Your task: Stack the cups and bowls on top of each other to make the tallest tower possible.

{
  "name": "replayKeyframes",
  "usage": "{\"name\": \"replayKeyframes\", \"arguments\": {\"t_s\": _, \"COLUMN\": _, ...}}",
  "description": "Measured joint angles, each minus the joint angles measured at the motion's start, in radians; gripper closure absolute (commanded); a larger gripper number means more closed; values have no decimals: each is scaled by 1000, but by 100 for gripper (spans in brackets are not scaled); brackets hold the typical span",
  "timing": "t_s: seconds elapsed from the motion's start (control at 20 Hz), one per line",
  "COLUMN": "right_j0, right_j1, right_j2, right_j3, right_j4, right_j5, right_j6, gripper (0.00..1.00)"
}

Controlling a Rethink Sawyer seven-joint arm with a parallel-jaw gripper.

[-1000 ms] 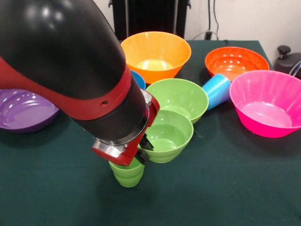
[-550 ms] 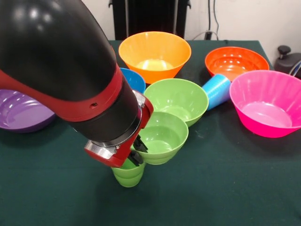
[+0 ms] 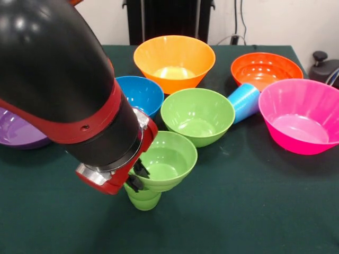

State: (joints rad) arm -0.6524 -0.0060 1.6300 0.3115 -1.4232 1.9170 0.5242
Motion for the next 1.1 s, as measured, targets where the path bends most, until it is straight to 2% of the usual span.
{"name": "replayKeyframes", "arguments": {"t_s": 0.4, "right_j0": 0, "right_j1": 0, "right_j2": 39, "right_j3": -23, "right_j4": -80, "right_j5": 0, "right_j6": 0, "gripper": 100}}
{"name": "replayKeyframes", "arguments": {"t_s": 1.1, "right_j0": -7, "right_j1": -2, "right_j2": 50, "right_j3": -23, "right_j4": -79, "right_j5": 0, "right_j6": 0, "gripper": 100}}
